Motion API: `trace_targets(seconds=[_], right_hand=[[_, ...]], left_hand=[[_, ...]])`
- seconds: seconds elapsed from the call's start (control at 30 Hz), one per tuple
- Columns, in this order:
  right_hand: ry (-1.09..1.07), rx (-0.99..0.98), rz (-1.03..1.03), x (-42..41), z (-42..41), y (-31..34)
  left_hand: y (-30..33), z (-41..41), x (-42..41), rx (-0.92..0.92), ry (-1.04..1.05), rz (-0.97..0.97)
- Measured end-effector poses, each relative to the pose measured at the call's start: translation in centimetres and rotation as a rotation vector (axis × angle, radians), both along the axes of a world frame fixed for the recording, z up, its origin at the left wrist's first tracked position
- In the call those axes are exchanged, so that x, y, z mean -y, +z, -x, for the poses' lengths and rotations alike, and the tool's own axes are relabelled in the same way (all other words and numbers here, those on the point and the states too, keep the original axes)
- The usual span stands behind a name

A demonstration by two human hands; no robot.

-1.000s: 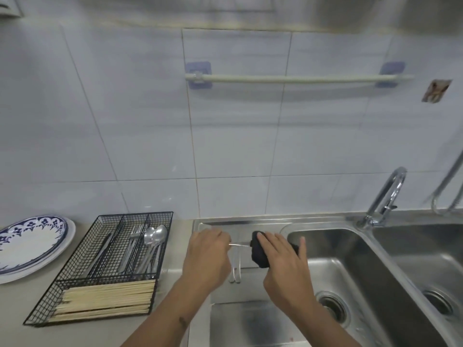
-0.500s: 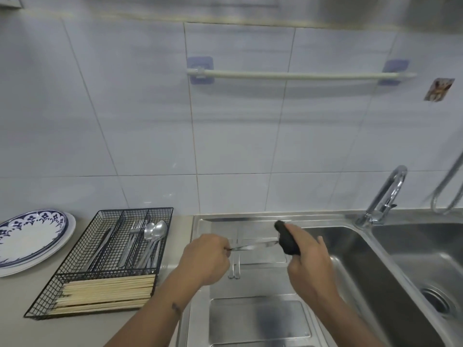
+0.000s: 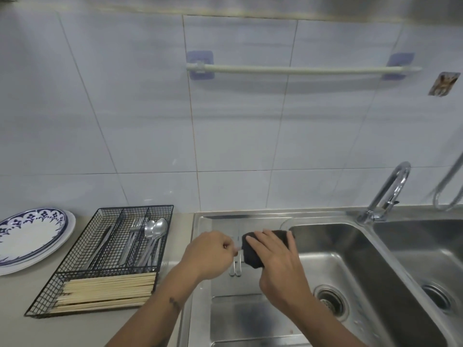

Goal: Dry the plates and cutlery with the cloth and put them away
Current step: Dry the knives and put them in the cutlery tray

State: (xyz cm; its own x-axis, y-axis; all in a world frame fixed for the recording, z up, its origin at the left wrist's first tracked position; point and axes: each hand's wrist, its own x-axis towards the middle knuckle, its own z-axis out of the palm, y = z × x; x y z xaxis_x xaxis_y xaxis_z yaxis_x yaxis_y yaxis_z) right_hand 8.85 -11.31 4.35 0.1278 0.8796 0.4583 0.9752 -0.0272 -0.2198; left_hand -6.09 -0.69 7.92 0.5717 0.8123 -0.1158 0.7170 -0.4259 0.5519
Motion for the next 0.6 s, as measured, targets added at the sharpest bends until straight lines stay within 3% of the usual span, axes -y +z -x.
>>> trace_targets(seconds=[0.1, 0.23, 0.47, 0.6], right_hand=[[0.042, -0.041, 0.031, 0.5, -0.2, -0.2], [-0.143, -0.172, 0.126, 1.4, -3.2, -0.5], [-0.078, -0.297, -0.062, 1.2, -3.5, 1.0], [-0.009, -0.331, -0.075, 0.4, -1.3, 1.6]], left_hand=[[0.3, -0.5, -0.3, 0.015, -0.004, 0.020], [-1.2, 0.0, 0.0, 0.027, 0.013, 0.069], [-4.6, 0.1, 1.1, 0.439, 0.380, 0.410], [-4.0, -2.0, 2.0, 0.635, 0.438, 0.537]])
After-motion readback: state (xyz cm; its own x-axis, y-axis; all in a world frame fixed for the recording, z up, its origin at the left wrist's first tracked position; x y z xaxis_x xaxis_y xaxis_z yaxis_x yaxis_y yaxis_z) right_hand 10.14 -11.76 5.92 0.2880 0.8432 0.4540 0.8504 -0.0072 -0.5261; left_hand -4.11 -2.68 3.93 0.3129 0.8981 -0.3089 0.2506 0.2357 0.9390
